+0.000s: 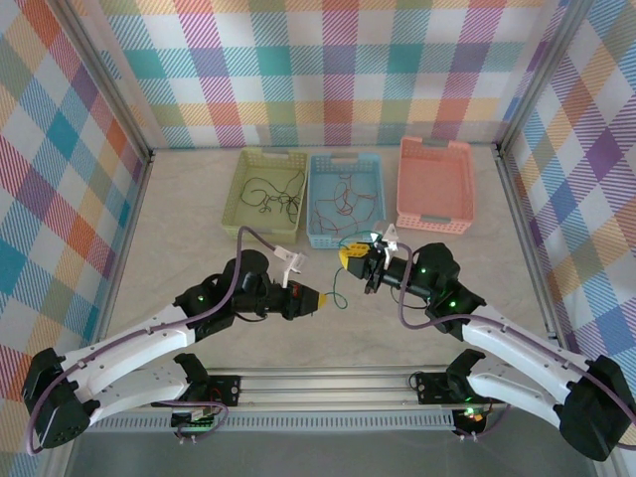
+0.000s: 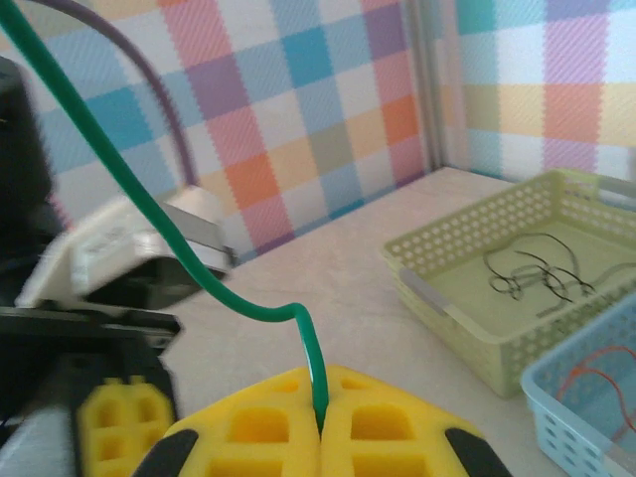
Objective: Untangle the cables
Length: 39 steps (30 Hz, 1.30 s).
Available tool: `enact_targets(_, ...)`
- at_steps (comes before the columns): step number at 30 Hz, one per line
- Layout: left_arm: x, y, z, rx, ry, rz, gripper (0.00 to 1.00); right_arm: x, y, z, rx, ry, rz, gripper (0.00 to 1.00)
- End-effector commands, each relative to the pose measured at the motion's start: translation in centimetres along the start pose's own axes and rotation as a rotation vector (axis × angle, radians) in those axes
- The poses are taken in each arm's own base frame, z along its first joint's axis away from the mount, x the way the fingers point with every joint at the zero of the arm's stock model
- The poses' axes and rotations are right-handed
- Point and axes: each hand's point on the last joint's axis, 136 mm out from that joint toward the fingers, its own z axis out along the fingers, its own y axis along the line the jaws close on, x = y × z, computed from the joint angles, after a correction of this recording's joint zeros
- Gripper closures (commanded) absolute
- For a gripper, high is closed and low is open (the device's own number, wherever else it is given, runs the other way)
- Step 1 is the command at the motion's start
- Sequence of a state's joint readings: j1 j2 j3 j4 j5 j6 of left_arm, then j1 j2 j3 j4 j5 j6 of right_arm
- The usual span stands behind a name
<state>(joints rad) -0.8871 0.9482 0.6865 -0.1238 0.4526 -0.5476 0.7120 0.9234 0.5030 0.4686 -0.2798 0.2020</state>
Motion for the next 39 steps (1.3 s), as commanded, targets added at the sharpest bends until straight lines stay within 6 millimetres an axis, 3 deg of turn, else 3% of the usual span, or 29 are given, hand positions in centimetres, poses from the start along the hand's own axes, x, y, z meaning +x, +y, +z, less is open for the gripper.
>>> enact_targets(1,-0.9,-3.2,-0.6,0.046,0.026,0.175,1.00,1.0,-4.9,0.1,0.232,-0.023,0.066,1.00)
enact_targets(5,0.0,-3.8,0.2,-0.008,0.110,0.263,1.00,3.1,-9.8,0.0,0.417,-0.017,0.272,1.00)
enact_targets(9,2.5,-4.4,1.4,-0.008,0.190,0.343,1.00,3.9,-12.7,-0.7,0.553,-0.021,0.412,1.00)
enact_targets(14,6.0,-3.1,2.5,-0.032,0.270,0.349,1.00,3.2,-15.3,-2.9,0.645,-0.078,0.548,1.00)
enact_targets(26,8.0,1.2,1.2,-0.160,0.240,0.294,1.00,1.7,-16.4,-6.5,0.687,-0.176,0.696,1.00)
enact_targets(34,7.6,2.1,1.0,-0.213,0.207,0.278,1.00,0.8,-16.4,-7.0,0.685,-0.191,0.676,1.00)
enact_targets(35,7.1,2.3,0.9,-0.231,0.189,0.276,0.87,0.5,-16.5,-7.1,0.690,-0.193,0.663,1.00)
enact_targets(37,6.1,2.4,0.5,-0.267,0.147,0.274,0.51,-0.1,-16.8,-7.3,0.709,-0.201,0.622,1.00)
enact_targets(39,4.7,2.3,-0.1,-0.305,0.092,0.276,0.34,-1.2,-17.2,-7.8,0.750,-0.217,0.569,1.00)
